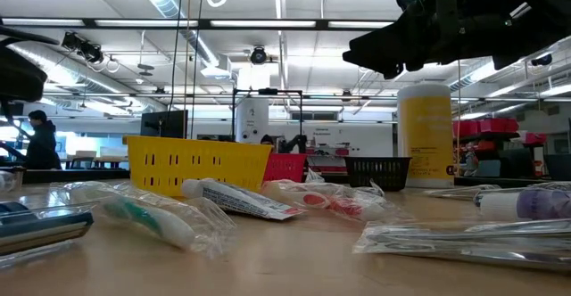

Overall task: Pick & Place Travel size toiletries
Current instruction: Put the left blue toothbrush into the yellow bin

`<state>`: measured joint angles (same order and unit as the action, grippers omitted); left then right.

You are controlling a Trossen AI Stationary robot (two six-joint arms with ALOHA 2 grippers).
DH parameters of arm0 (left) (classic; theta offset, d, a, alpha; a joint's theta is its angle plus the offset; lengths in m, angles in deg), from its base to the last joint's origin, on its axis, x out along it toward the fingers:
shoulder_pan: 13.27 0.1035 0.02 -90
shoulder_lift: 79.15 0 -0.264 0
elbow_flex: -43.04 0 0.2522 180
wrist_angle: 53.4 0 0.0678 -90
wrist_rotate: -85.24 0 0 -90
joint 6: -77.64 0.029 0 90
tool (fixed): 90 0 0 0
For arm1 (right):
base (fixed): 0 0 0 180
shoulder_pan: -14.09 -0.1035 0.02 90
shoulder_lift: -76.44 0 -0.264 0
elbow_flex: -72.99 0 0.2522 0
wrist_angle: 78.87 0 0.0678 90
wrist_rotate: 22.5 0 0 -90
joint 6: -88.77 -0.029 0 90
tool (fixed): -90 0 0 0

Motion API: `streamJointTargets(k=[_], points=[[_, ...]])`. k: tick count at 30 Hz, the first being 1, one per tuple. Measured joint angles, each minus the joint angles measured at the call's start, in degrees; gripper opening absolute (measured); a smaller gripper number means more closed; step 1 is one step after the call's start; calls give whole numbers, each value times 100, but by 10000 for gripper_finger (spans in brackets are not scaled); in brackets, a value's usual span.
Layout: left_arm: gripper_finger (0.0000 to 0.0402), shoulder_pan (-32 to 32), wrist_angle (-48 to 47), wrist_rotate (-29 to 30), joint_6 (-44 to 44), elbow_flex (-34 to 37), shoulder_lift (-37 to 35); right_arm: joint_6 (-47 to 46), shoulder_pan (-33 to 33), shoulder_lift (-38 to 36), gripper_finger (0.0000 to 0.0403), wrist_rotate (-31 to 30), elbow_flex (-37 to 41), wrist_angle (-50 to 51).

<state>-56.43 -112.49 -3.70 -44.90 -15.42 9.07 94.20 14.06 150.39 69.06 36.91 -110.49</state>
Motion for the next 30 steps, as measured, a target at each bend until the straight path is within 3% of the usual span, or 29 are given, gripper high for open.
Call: streamJointTargets(k=[11, 25, 30], points=[[25, 0, 45, 652, 15, 20, 0, -38, 0, 0, 216, 2, 1, 1], [18, 0, -11, 1475, 222, 20, 0, -154, 0, 0, 213, 5, 2, 13], [16, 26, -646, 1778, 489, -330, 0, -241, 0, 0, 207, 4, 2, 133]])
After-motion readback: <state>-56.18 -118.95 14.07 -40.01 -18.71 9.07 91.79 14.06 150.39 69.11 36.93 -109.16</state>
